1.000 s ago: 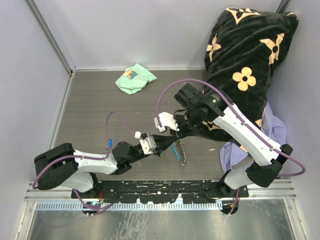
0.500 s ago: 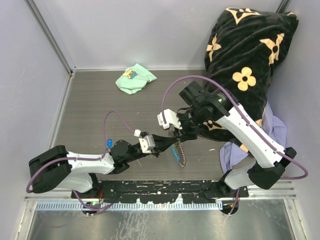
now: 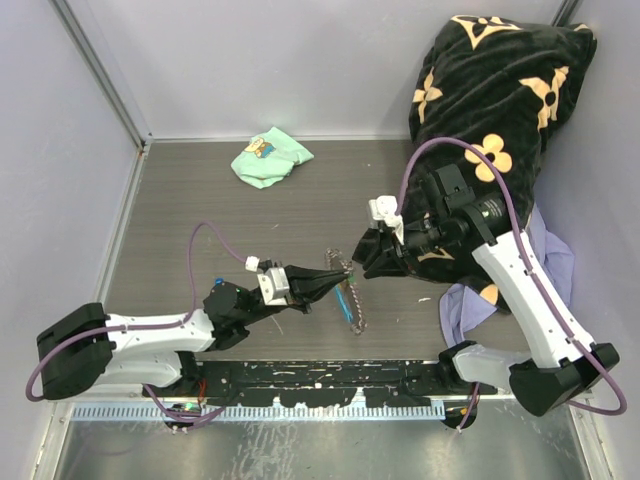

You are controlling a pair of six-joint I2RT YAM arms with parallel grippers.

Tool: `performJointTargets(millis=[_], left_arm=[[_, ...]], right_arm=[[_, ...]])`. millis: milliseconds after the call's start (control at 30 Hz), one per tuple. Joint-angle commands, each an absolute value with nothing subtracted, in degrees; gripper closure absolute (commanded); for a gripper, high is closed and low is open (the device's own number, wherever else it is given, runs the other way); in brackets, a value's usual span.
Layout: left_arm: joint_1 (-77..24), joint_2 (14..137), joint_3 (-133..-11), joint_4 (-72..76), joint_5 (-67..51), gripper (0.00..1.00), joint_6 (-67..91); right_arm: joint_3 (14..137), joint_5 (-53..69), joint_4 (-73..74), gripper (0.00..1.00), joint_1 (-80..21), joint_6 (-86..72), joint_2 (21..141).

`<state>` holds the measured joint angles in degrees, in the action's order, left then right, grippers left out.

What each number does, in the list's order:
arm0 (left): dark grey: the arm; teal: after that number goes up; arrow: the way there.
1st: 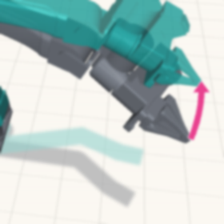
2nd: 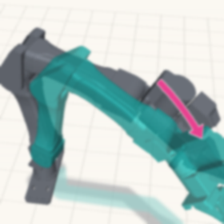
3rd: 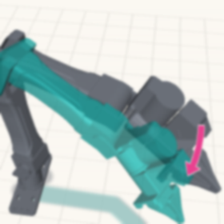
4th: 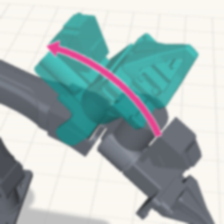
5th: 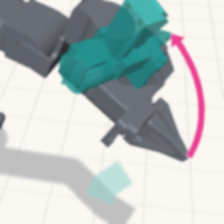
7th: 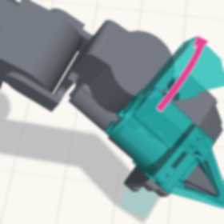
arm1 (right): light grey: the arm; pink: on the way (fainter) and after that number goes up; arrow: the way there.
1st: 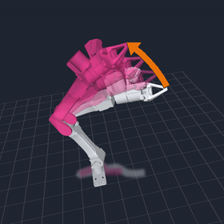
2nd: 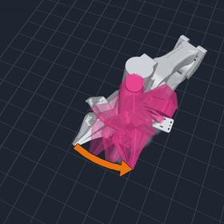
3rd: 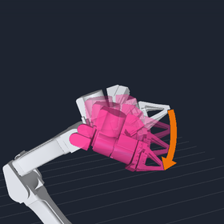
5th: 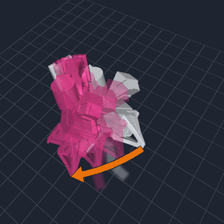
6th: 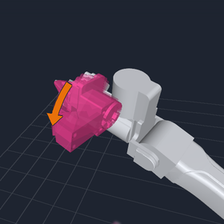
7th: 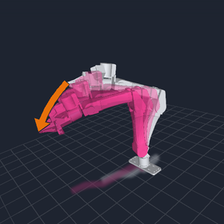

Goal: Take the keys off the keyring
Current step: Remove the key from the keyring.

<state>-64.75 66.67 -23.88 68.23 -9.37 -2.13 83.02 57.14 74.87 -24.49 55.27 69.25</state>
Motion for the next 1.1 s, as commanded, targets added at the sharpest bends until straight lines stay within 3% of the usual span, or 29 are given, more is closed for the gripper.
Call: performJointTargets(millis=[0,367,1067], left_arm=[[-64.5,63.3,-24.6,72.2,-7.7,1.0,-0.7],[-64.5,62.1,-26.6,70.2,-8.0,1.0,0.9],[-64.5,60.6,-26.5,70.1,-8.9,1.0,2.5]], right_arm=[[78.9,71.1,65.7,0.78,-23.2,52.3,65.4],[73.4,79.4,61.3,0.86,-23.1,53.5,66.0],[69.7,77.5,53.5,0.85,-23.0,46.4,65.5]])
